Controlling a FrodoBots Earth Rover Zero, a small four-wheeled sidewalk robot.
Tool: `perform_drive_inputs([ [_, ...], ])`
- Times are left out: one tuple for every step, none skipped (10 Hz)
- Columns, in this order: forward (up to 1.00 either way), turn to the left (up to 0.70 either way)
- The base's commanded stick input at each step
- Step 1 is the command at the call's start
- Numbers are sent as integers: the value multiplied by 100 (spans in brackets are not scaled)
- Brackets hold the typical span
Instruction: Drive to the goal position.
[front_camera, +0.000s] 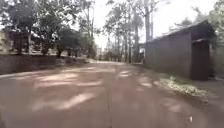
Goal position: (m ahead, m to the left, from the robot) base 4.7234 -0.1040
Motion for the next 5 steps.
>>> perform_drive_inputs([
  [100,0],
  [100,0],
  [100,0],
  [100,0],
  [100,0],
])
